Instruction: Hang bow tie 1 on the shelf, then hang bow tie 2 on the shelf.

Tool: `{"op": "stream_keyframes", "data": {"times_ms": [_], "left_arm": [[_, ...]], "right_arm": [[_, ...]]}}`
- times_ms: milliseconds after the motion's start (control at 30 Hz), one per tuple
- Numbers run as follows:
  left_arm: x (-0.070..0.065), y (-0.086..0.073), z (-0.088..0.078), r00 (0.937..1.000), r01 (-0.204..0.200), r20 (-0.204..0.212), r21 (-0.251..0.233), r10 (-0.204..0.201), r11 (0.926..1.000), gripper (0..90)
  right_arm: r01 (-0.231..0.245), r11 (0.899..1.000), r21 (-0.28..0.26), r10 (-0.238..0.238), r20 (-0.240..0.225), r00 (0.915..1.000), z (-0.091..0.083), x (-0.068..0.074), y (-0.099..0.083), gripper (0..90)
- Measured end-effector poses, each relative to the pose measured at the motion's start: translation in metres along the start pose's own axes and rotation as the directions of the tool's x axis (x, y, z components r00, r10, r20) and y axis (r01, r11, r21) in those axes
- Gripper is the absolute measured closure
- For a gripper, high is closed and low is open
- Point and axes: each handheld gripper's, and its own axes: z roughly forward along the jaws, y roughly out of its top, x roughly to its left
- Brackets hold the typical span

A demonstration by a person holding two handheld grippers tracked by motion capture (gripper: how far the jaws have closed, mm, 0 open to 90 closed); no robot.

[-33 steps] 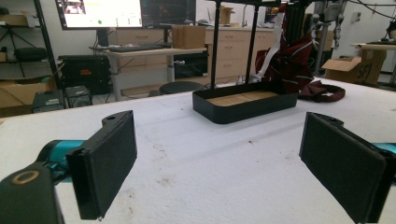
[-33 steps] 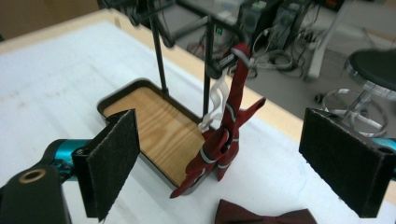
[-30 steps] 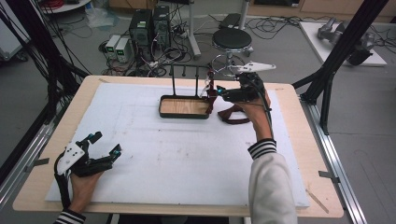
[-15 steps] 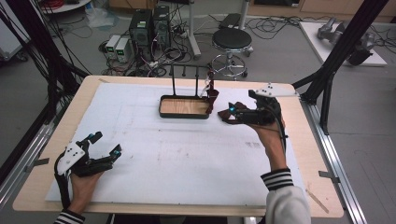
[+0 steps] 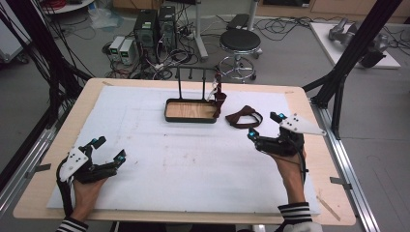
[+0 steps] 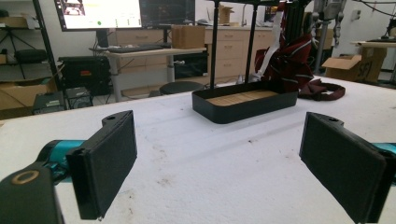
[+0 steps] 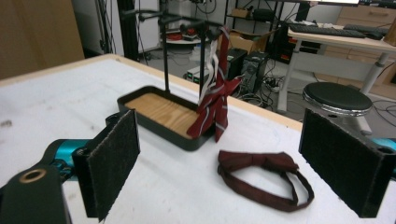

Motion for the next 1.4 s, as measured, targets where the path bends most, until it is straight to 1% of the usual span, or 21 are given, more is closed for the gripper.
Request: {"op": "stream_keyframes", "data": {"times_ms": [133,200,300,333,500,633,700,733,833,867,933,1000,1300,1400], "left_arm": [[0.000,0.000,0.000,1.0000,0.003,0.000,-0.001,-0.003,1.0000,11.4],[0.000,0.000,0.000,1.0000,0.002,0.000,-0.001,-0.002,1.0000,11.4],[0.000,0.000,0.000,1.0000,0.002,0.000,-0.001,-0.002,1.0000,11.4],[0.000,0.000,0.000,1.0000,0.003,0.000,-0.001,-0.003,1.0000,11.4],[0.000,0.000,0.000,1.0000,-0.001,-0.002,-0.002,0.001,1.0000,11.4],[0.000,0.000,0.000,1.0000,0.004,-0.004,-0.005,-0.005,1.0000,11.4],[0.001,0.000,0.000,1.0000,0.009,-0.003,-0.005,-0.009,0.9999,11.4],[0.001,0.000,0.000,1.0000,0.008,-0.003,-0.004,-0.008,1.0000,11.4],[0.001,0.000,0.000,1.0000,0.005,-0.003,-0.003,-0.005,1.0000,11.4],[0.001,0.000,0.000,1.0000,0.007,-0.004,-0.004,-0.007,1.0000,11.4],[0.001,0.000,0.000,0.9999,0.010,-0.004,-0.005,-0.010,0.9999,11.4],[0.001,0.000,0.000,0.9999,0.010,-0.004,-0.005,-0.010,0.9999,11.4],[0.002,0.000,0.000,0.9999,0.014,0.000,-0.005,-0.014,0.9999,11.4],[0.002,0.000,0.000,0.9998,0.019,0.000,-0.003,-0.019,0.9998,11.4]], "right_arm": [[0.002,1.000,-0.014,-0.001,0.005,1.0000,-0.003,0.004,-0.017,11.6],[-0.011,1.000,-0.018,0.011,0.005,0.9999,-0.004,0.004,-0.024,11.5],[-0.023,1.000,-0.016,0.023,0.008,0.9997,-0.003,0.003,-0.029,11.5],[-0.020,1.000,-0.013,0.020,0.003,0.9998,-0.002,0.002,-0.030,11.5],[-0.033,0.999,0.001,0.033,0.001,0.9995,0.001,0.000,-0.031,11.5],[-0.033,0.999,-0.002,0.033,0.001,0.9995,0.001,-0.001,-0.031,11.5],[-0.041,0.999,0.000,0.041,0.001,0.9992,-0.001,-0.002,-0.030,11.5],[-0.036,0.999,-0.004,0.036,0.001,0.9994,-0.001,-0.003,-0.030,11.5],[-0.045,0.999,0.000,0.045,0.001,0.9990,-0.001,-0.003,-0.029,11.5],[-0.034,0.999,0.003,0.034,0.001,0.9994,0.000,-0.004,-0.029,11.5],[-0.031,1.000,0.005,0.031,0.001,0.9995,0.000,-0.004,-0.029,11.5],[-0.037,0.999,0.009,0.037,0.000,0.9993,0.000,-0.004,-0.029,11.5],[-0.036,0.999,0.025,0.036,0.002,0.9994,0.003,-0.007,-0.027,11.5],[-0.022,0.999,0.047,0.022,0.001,0.9998,0.007,-0.009,-0.021,11.5]]}}
